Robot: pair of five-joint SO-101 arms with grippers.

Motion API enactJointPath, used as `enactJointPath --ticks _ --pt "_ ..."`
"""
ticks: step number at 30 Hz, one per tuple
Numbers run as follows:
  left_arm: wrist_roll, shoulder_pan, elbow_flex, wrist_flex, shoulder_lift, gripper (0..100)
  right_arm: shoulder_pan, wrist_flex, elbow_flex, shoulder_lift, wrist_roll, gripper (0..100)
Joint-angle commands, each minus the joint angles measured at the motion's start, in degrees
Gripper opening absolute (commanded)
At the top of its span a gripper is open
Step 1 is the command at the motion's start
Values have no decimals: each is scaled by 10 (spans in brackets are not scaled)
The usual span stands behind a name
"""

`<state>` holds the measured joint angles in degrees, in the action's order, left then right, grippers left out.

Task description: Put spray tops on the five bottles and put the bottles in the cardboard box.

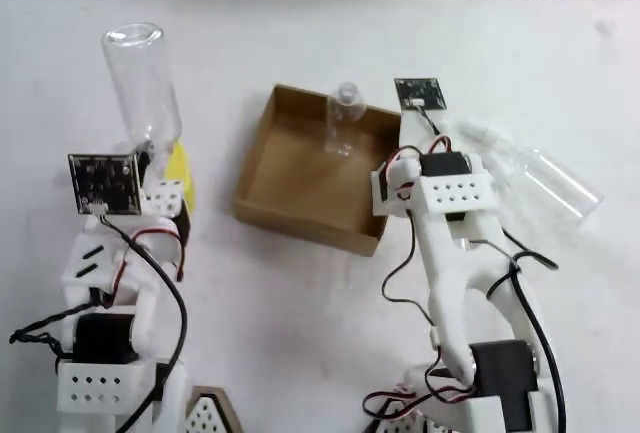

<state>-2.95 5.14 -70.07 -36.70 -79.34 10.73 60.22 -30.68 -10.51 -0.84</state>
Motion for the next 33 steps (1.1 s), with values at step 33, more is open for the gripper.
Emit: enactJointPath --ticks 33 --pt "6 6 4 15 -4 22 31 -65 25 93 5 146"
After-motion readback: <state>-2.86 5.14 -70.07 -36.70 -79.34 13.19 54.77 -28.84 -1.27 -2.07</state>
